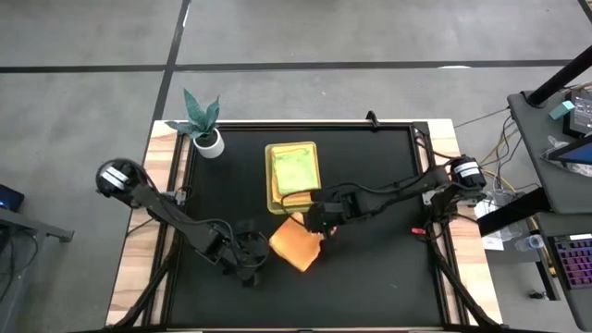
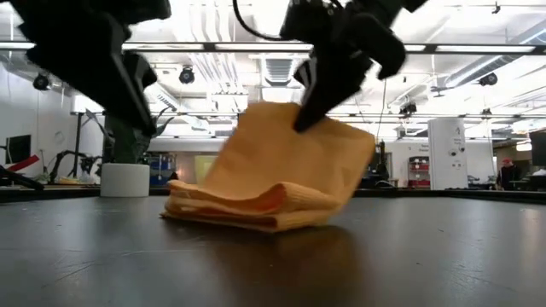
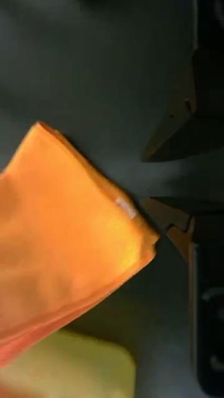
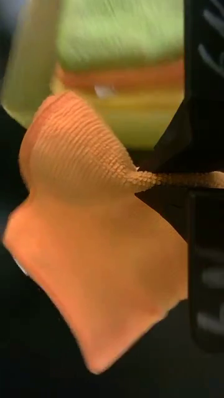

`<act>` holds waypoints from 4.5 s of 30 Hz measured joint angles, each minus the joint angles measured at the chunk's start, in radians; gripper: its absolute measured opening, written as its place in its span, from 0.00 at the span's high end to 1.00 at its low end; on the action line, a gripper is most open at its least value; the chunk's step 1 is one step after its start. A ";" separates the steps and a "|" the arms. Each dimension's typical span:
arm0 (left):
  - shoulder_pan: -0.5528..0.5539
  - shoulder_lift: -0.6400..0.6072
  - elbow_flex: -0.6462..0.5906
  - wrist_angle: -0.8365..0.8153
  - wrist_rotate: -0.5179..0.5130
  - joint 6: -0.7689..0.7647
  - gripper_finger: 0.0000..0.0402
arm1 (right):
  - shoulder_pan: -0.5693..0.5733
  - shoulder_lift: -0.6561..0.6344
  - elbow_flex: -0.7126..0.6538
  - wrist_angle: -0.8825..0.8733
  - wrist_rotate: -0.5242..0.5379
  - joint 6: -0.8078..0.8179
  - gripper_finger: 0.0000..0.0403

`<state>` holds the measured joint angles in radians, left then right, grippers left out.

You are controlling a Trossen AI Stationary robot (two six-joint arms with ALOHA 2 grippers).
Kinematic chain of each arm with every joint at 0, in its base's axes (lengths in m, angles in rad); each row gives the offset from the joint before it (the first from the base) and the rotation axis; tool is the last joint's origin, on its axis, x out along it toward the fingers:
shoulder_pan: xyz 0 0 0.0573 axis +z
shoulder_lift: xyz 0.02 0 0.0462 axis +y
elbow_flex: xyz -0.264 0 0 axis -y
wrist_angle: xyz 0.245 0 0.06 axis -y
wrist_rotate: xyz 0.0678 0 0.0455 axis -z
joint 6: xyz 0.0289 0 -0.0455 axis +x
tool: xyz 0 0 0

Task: Fold microfiber towels
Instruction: Put the folded orange microfiber fiber cloth green microfiber cloth into the bin

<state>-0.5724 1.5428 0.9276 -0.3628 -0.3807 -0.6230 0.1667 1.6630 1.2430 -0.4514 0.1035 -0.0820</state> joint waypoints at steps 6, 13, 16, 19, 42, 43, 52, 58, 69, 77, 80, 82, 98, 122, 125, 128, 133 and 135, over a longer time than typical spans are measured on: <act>0.000 -0.043 0.002 0.003 -0.133 0.082 0.79 | -0.062 0.000 0.090 -0.050 0.003 -0.138 0.97; 0.002 -0.074 0.002 0.000 -0.273 0.159 0.79 | -0.133 0.001 0.135 -0.075 0.003 -0.285 0.97; 0.002 -0.096 0.002 -0.015 -0.321 0.168 0.79 | -0.156 0.001 0.152 -0.083 0.003 -0.336 0.97; 0.003 -0.131 0.002 -0.038 -0.341 0.168 0.79 | -0.176 0.001 0.178 -0.112 0.002 -0.376 0.97; 0.006 -0.289 0.000 -0.049 -0.545 0.375 0.79 | -0.358 0.009 0.208 -0.077 0.003 -0.732 0.97; 0.008 -0.289 0.000 -0.049 -0.546 0.376 0.79 | -0.363 0.013 0.208 -0.068 0.002 -0.749 0.97; 0.010 -0.289 0.000 -0.049 -0.571 0.378 0.79 | -0.398 0.077 0.209 0.026 0.009 -0.963 0.97; 0.010 -0.289 -0.001 -0.049 -0.571 0.377 0.79 | -0.423 0.109 0.209 0.090 0.029 -1.029 0.97; 0.010 -0.289 -0.002 -0.049 -0.572 0.377 0.79 | -0.460 0.157 0.209 0.153 0.055 -1.171 0.97; 0.012 -0.289 -0.002 -0.049 -0.591 0.377 0.79 | -0.477 0.159 0.209 0.197 0.052 -1.205 0.97; 0.017 -0.289 -0.002 -0.049 -0.594 0.377 0.79 | -0.482 0.159 0.209 0.202 0.051 -1.218 0.97; 0.019 -0.289 -0.002 -0.049 -0.595 0.376 0.79 | -0.485 0.159 0.209 0.202 0.048 -1.237 0.97; 0.024 -0.289 -0.006 -0.048 -0.595 0.373 0.79 | -0.497 0.225 0.208 0.255 0.057 -1.232 0.90; 0.255 -0.289 -0.068 0.009 -0.593 0.483 0.79 | -0.501 0.226 0.208 0.301 0.107 -1.117 0.78; 0.309 -0.289 -0.068 0.020 -0.593 0.516 0.79 | -0.501 0.226 0.208 0.300 0.107 -1.056 0.74; 0.356 -0.287 -0.068 0.033 -0.565 0.526 0.79 | -0.501 0.226 0.208 0.293 0.107 -1.025 0.68; 0.419 -0.286 -0.068 0.052 -0.467 0.534 0.79 | -0.501 0.219 0.208 0.294 0.121 -1.010 0.59; 0.450 -0.286 -0.068 0.055 -0.414 0.537 0.79 | -0.501 0.200 0.208 0.279 0.129 -0.999 0.57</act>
<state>-0.1229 1.2572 0.8593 -0.3081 -0.7949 -0.0862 -0.3346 1.8632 1.4509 -0.1721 0.2321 -1.0805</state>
